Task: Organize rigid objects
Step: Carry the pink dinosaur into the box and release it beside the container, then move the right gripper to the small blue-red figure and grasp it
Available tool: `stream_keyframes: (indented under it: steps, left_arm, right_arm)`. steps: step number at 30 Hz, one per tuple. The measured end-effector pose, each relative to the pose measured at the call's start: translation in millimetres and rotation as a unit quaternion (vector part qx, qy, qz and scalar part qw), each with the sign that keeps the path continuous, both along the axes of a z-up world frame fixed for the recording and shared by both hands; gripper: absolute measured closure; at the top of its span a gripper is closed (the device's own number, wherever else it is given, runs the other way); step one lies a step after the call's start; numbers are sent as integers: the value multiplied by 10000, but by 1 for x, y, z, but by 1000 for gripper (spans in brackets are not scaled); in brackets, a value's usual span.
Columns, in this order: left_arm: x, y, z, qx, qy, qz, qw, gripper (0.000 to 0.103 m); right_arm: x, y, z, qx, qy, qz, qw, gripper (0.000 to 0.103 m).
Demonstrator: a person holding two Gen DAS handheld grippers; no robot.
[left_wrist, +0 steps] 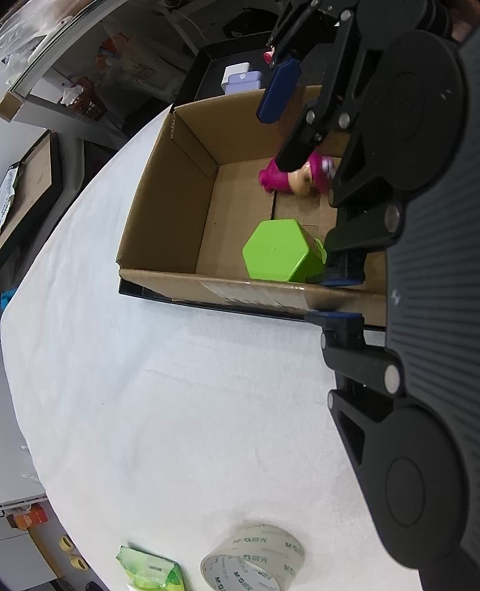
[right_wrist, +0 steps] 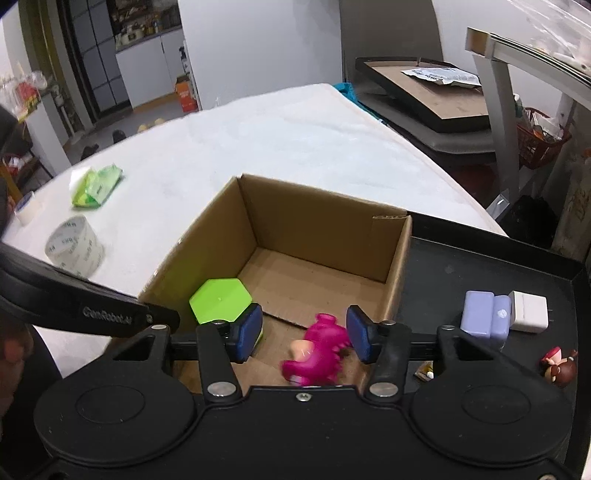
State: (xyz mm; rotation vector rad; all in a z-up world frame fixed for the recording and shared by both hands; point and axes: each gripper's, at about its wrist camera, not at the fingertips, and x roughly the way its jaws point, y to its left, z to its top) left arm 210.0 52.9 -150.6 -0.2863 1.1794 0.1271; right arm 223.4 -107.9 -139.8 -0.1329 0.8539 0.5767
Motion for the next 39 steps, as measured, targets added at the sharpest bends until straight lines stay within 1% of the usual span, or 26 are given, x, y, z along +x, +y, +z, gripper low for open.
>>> stream_keyframes:
  steps: [5,8,11,15,17,19,23,25,26,28,31,33,36,39]
  left_arm:
    - [4,-5,2,86,54,-21,9999,91]
    - [6,-9,6,240,31,-66,9997,90]
    - [9,-13,9,271,26,-75,9996,88]
    - [13,-18,9,399,116,-75,9991,86]
    - [14,-19,7,407,201,-33,9990,83]
    - [18,-21,3,455,322,-8,9984,79]
    - [17,-21,3,518,340,77,9980,73]
    - [18,-23,2,569,362,66,9977,66]
    - [19,-25,3,608,358,56,9975,65]
    - [20,-28,4,666,341,70,9972,61]
    - [21,-30,4,714,355,126,9967,59]
    - [21,-32,4,761,380,169,9962,58]
    - [23,-36,4,864,428,212,9951,57]
    - [24,-39,4,917,417,247,9946,57]
  right_arm:
    - [4,-17,11,418,52,-102,9991,52]
    - [7,-27,15,610,95,-238,9978,52]
    - [10,-33,17,699,93,-361,9969,52]
    - [13,-45,19,874,86,-522,9948,52]
    - [15,-51,20,936,67,-621,9936,50]
    - [18,-58,20,981,41,-748,9923,44]
    - [25,-73,15,1051,135,-1053,9888,42]
    - [29,-80,12,1068,192,-1227,9865,37]
    - [31,-83,10,1068,213,-1311,9854,35]
    - [34,-90,6,1087,249,-1443,9832,27]
    - [39,-102,-4,1159,400,-1611,9793,24]
    - [42,-110,-12,1245,602,-1715,9754,24]
    - [48,-125,-25,1434,915,-1920,9665,24]
    - [52,-135,-33,1589,1134,-2083,9584,24]
